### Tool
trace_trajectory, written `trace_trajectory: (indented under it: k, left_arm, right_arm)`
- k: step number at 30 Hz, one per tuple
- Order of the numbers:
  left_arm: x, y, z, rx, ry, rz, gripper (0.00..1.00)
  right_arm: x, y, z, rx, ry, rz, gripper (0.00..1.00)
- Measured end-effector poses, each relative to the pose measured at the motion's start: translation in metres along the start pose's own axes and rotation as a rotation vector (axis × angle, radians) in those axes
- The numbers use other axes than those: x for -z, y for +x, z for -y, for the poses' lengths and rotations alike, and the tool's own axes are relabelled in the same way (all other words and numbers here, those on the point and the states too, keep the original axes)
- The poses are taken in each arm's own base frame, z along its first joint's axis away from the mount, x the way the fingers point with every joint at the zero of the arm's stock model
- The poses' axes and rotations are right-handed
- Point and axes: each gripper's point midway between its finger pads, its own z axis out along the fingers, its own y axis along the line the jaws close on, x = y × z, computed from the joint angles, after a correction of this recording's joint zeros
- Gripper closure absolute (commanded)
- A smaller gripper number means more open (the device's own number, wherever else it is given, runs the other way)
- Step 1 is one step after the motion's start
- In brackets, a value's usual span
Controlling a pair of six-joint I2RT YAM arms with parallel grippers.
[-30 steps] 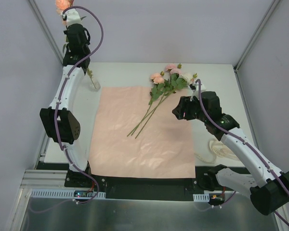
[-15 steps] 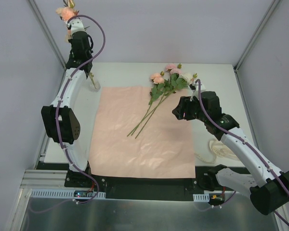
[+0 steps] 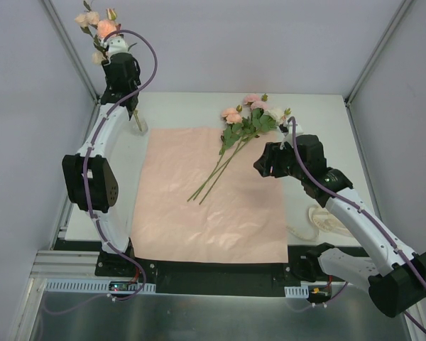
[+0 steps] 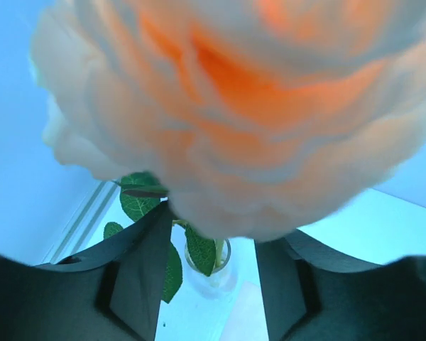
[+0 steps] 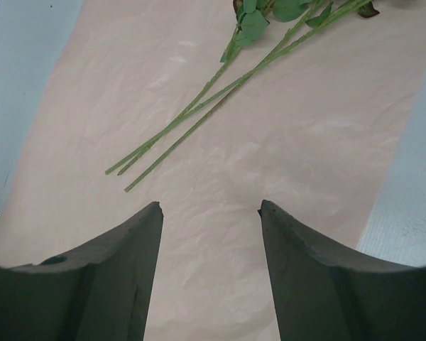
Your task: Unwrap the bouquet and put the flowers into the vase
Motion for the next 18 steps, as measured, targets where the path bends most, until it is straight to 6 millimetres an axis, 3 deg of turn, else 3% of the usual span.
trace_trajectory:
  k: [5, 7, 10, 14, 18]
  left_arm:
    - [0.003, 0.020, 0.000, -0.008, 0.014, -0.041, 0.21]
    - [0.012, 0.026, 0.000, -0.004, 0.033, -0.062, 0.14]
    - [0.032, 0.020, -0.003, 0.020, 0.061, -0.059, 0.07]
    - [0.077, -0.006, -0.012, 0.090, 0.119, -0.019, 0.04]
    - [0.137, -0.034, -0.015, 0.196, 0.243, 0.042, 0.06]
  right_arm:
    - [-0.006, 0.007, -0.002, -0.010, -0.015, -0.039, 0.37]
    - [-0.014, 0.014, -0.003, -0.022, -0.022, -0.088, 0.35]
    - [-0.029, 0.023, -0.006, -0.055, -0.038, -0.170, 0.30]
    - [-0.051, 0.037, -0.010, -0.123, -0.050, -0.279, 0.21]
    - [-0.076, 0.048, -0.011, -0.223, -0.029, -0.365, 0.27]
